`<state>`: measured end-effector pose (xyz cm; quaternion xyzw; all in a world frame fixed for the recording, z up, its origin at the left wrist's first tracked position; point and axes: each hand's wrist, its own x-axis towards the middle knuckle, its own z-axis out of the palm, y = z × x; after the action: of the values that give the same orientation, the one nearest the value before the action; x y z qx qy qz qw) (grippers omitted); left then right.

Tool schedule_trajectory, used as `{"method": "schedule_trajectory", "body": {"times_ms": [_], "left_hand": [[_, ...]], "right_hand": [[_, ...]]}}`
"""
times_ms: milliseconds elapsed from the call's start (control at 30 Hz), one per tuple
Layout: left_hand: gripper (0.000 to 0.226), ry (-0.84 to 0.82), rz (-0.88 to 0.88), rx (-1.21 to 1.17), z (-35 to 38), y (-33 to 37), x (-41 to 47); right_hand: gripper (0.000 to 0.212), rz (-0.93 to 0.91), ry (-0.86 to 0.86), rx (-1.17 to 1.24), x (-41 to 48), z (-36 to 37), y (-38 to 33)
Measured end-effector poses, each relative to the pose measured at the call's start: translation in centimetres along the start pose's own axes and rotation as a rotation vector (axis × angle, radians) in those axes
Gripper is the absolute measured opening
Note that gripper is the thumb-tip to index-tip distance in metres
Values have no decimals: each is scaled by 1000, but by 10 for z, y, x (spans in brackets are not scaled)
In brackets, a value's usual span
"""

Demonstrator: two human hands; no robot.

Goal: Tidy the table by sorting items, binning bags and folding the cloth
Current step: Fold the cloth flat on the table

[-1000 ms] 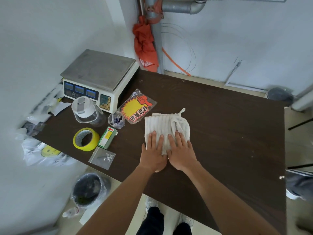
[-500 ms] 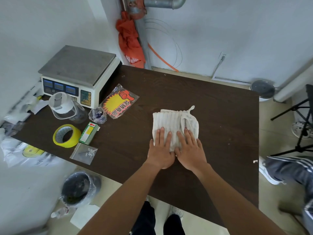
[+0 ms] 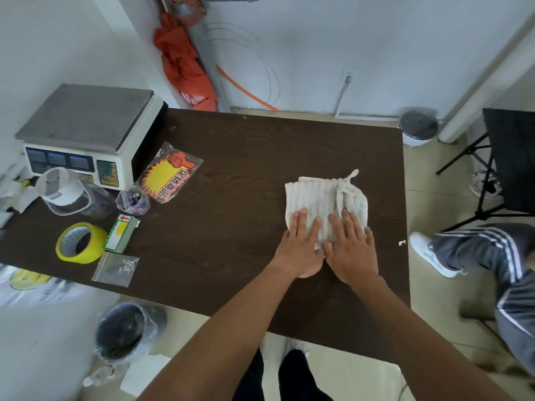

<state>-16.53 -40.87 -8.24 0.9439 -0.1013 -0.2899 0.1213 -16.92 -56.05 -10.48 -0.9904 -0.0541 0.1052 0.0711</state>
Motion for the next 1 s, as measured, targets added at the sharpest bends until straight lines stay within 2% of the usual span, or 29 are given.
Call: {"method": "schedule_trajectory", "body": {"times_ms": [433, 700, 1000], "left_hand": [[77, -31, 215, 52, 18, 69, 27], [79, 39, 324, 78, 40, 61, 2], [79, 115, 340, 42, 59, 28, -36]], "right_hand": [[70, 264, 138, 98, -44, 9, 63], [68, 279, 186, 124, -80, 25, 57], [66, 303, 207, 140, -106, 39, 11]]}}
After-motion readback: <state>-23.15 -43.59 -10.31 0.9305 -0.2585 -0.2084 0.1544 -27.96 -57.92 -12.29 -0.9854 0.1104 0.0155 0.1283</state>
